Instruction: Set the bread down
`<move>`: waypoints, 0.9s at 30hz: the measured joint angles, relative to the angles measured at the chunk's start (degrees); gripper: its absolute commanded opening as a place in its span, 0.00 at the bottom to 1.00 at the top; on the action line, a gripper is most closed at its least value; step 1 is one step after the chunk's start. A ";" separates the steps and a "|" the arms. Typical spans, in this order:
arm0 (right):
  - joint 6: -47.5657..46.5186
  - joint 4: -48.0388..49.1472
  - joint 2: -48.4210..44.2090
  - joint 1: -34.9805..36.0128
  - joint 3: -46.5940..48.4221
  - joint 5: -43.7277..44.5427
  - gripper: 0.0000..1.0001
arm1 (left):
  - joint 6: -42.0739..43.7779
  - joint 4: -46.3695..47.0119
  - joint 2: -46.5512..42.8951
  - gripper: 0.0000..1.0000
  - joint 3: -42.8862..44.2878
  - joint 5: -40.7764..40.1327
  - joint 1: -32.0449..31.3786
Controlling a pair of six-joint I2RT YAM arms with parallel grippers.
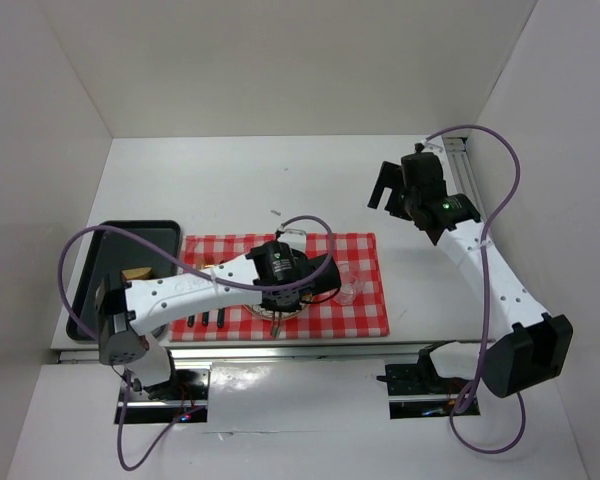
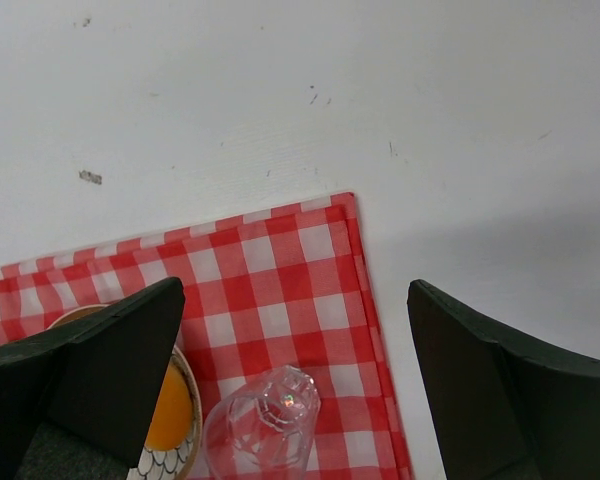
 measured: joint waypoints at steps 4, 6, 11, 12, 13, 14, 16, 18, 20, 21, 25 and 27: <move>-0.39 -0.17 0.00 0.00 0.00 0.33 1.00 | -3.08 -0.09 2.21 0.12 -0.68 -0.11 -0.81; -0.57 -0.15 0.04 0.00 0.00 0.35 1.00 | -3.52 -0.07 3.52 0.21 -0.17 -0.15 -0.85; -0.72 -0.15 0.04 0.00 0.00 0.35 1.00 | -3.56 0.24 4.96 0.43 0.94 -0.35 -0.85; -0.76 -0.15 0.04 0.00 0.00 0.35 1.00 | -3.63 0.09 4.94 0.44 1.11 -0.55 -0.85; -0.79 -0.13 0.04 0.00 0.00 0.33 1.00 | -3.54 0.07 4.94 0.44 1.36 -0.68 -0.85; -0.79 -0.13 0.07 0.00 0.00 0.35 1.00 | -3.32 0.07 4.94 0.44 1.51 -0.72 -0.85; -0.79 -0.11 0.07 0.00 0.00 0.35 1.00 | -2.40 0.00 4.87 0.61 2.21 -0.72 -0.85; -0.79 -0.09 0.22 0.00 0.00 0.33 1.00 | -2.14 0.02 4.70 0.61 3.04 -0.76 -0.85; -0.76 0.02 0.68 0.00 0.00 0.20 1.00 | -1.92 0.04 4.28 0.61 3.80 -0.81 -0.85; -0.76 0.07 0.92 0.00 0.00 0.11 1.00 | -1.57 0.04 4.04 0.61 4.09 -0.81 -0.85; -0.76 0.09 1.90 0.00 -0.02 -0.11 1.00 | -0.94 -0.04 3.54 0.56 4.96 -0.74 -0.85; -0.76 0.09 2.08 0.00 -0.02 -0.13 1.00 | -0.87 -0.07 3.43 0.56 5.66 -0.72 -0.83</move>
